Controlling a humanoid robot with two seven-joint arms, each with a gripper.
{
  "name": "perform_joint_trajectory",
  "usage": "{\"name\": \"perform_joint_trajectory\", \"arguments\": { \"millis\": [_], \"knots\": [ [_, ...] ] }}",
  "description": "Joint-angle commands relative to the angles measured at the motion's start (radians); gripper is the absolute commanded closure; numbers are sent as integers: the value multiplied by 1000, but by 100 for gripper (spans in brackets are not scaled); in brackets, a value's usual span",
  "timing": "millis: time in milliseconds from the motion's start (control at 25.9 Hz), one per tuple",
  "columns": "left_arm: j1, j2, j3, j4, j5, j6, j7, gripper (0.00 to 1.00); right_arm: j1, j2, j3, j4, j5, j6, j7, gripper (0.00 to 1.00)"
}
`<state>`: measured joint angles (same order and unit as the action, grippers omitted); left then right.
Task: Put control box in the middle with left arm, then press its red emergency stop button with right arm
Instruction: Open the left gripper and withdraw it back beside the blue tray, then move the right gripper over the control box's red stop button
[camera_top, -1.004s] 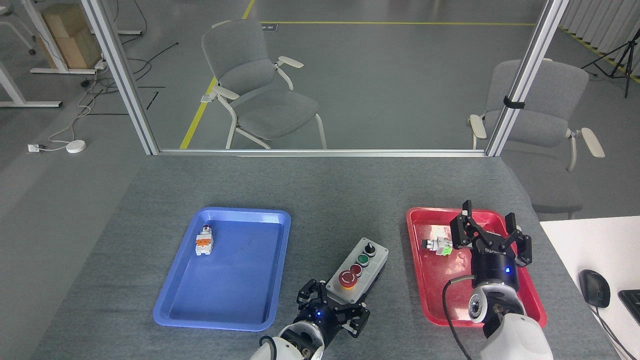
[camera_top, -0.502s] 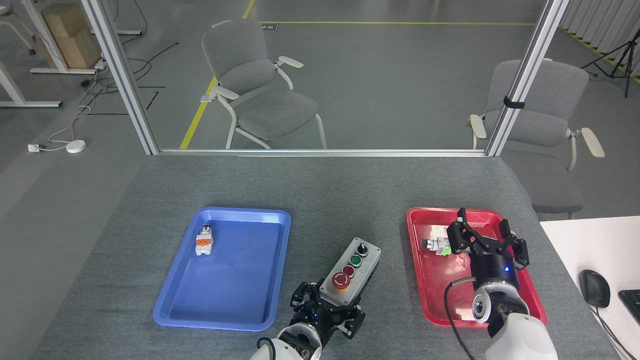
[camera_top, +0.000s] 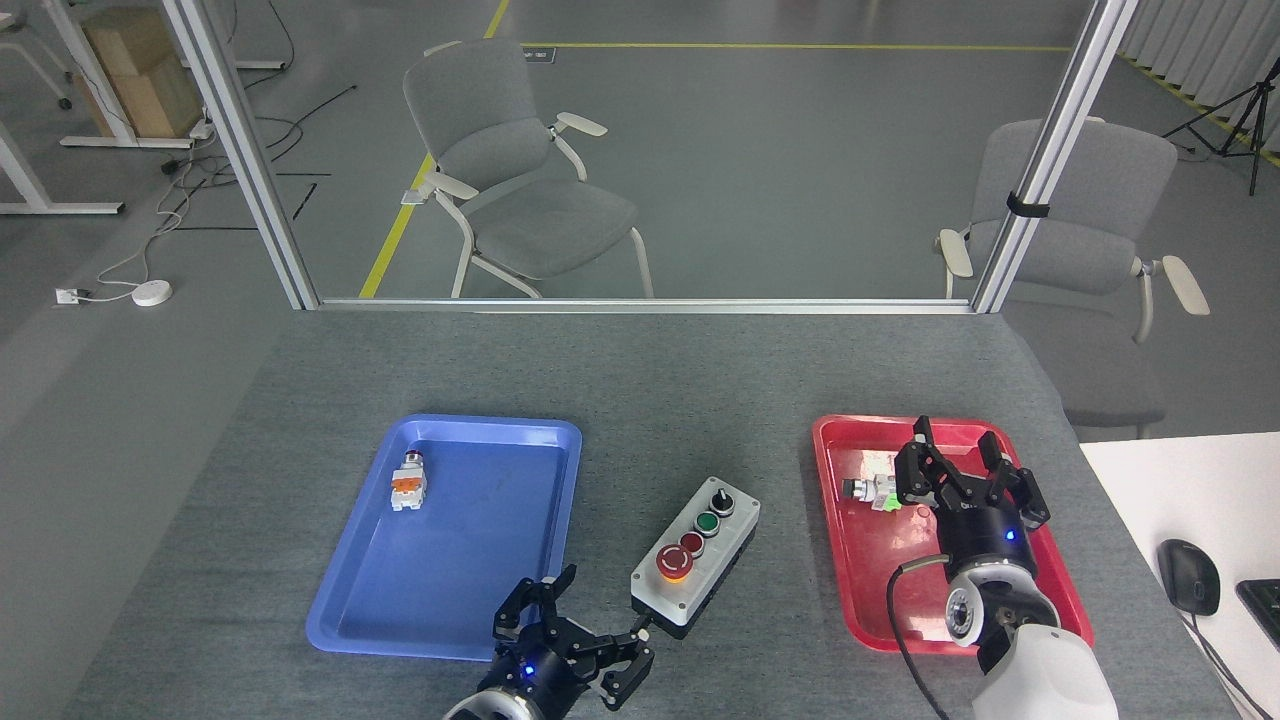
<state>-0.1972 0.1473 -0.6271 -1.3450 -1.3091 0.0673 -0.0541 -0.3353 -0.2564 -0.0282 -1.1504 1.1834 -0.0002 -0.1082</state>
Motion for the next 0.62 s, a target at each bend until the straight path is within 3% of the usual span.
{"name": "perform_joint_trajectory", "arguments": {
  "millis": [0, 39, 270, 579],
  "knots": [
    [70, 103, 89, -125, 24, -30, 0, 1, -7, -1, 17, 1, -1, -106, -2, 87],
    [78, 112, 132, -135, 34, -50, 0, 1, -8, 0, 22, 1, -1, -142, -2, 100],
    [76, 103, 475, -111, 163, -138, 2, 1, -77, 12, 162, 3, 1, -190, 2, 100],
    [28, 100, 609, -102, 214, -144, 19, 1, -103, 26, 531, 61, 1, -190, 2, 100]
  ]
}}
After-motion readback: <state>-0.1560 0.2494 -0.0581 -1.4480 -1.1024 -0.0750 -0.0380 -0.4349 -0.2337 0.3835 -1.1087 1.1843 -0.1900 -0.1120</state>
